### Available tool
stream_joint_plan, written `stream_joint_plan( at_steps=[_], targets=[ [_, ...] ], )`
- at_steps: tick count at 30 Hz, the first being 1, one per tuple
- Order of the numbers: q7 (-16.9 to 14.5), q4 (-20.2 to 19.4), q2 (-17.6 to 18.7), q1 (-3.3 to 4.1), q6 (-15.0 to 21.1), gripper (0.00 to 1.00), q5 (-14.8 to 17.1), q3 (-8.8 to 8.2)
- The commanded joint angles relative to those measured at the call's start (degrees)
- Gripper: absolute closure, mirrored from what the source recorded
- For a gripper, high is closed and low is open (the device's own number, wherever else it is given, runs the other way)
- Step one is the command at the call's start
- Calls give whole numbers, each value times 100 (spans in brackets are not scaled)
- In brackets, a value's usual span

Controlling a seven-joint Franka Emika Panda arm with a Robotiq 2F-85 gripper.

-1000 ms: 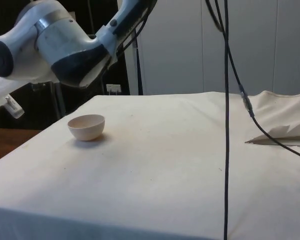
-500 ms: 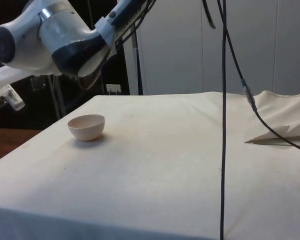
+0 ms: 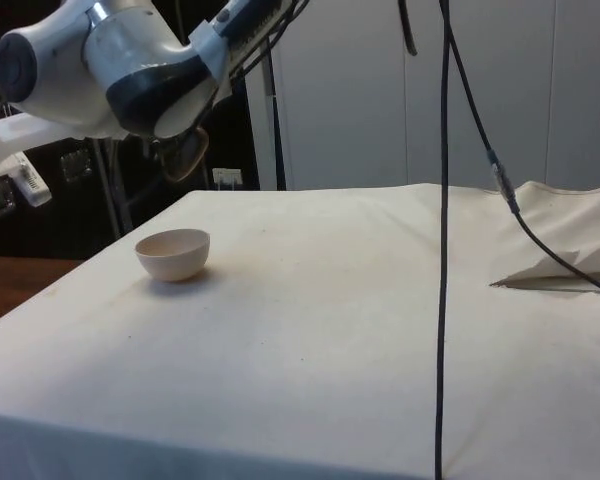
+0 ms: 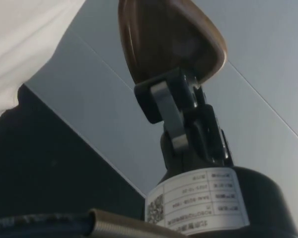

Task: Pour the coffee beans from the cup into the bowl.

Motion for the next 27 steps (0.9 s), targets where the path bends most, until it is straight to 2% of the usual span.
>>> stream_joint_plan(
  at_steps=[1,2,3,4,10,13,14,15,18,22,23,24,27],
  targets=[
    [-34,-46,-46,-80,126,100,52,40],
    [-40,-46,-52,-86,160,100,86,23],
    [-11,0,-23,-17,69,100,74,-46],
    [-46,-46,-63,-92,189,100,126,0],
    [-74,-40,-103,-138,407,100,372,-126],
    [-86,-34,-115,-143,498,100,487,-183],
    [-57,0,-92,-80,390,100,447,-229],
    [-86,-29,-115,-155,550,100,550,-206],
    [-80,-23,-109,-132,619,100,670,-246],
    [-80,-6,-97,-143,710,100,825,-258],
    [-63,0,-92,-92,630,100,796,-304],
    [-80,-6,-97,-138,728,100,859,-264],
    [-80,-6,-97,-138,802,100,957,-292]
  ],
)
